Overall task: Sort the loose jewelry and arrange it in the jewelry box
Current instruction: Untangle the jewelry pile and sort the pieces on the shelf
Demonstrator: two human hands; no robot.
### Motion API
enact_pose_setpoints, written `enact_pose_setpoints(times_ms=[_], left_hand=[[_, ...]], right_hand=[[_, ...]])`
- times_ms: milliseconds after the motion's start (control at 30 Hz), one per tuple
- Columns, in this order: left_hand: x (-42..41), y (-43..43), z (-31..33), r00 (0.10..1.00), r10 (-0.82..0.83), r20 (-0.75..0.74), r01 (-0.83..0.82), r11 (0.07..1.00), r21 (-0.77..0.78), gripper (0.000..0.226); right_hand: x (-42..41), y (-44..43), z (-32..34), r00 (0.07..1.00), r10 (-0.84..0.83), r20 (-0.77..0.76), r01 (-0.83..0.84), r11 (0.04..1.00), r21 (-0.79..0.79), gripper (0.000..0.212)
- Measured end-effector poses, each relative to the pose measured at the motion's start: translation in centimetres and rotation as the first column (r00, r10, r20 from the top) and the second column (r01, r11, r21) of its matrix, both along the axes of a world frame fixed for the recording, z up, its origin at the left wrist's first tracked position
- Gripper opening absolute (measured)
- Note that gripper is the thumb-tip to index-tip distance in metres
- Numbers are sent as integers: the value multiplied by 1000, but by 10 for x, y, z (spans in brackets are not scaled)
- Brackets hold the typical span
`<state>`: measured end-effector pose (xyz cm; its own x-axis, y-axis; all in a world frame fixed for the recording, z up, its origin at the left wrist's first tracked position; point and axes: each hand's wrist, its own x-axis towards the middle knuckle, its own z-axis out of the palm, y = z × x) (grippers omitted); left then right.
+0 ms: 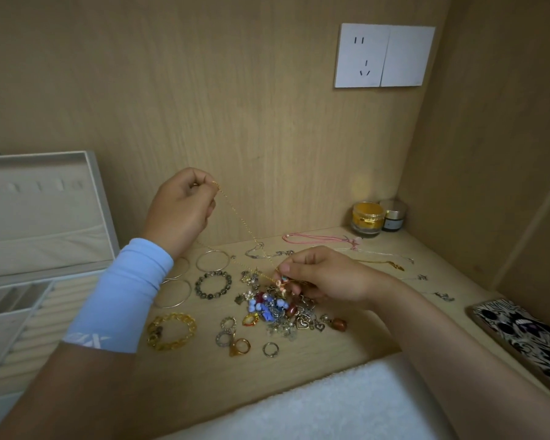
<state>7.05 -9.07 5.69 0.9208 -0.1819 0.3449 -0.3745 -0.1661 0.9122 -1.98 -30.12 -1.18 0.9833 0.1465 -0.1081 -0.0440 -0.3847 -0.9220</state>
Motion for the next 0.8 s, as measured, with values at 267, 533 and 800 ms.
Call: enact_pose_setpoints(times_ms=[267,533,800], left_hand=[[-14,-10,12,967,-247,-67,242,968,-65,19],[-27,-9,19,938,-346,-14,346,938,2,16],[-37,-15,22,904,-427,9,427,904,-23,20]], right_hand=[[-2,-13,4,998,47,-29,-50,994,-96,32],[-3,-16,1,998,-3,68,17,977,-212,18],[-4,-13,11,989,-101,108,83,983,165,32]])
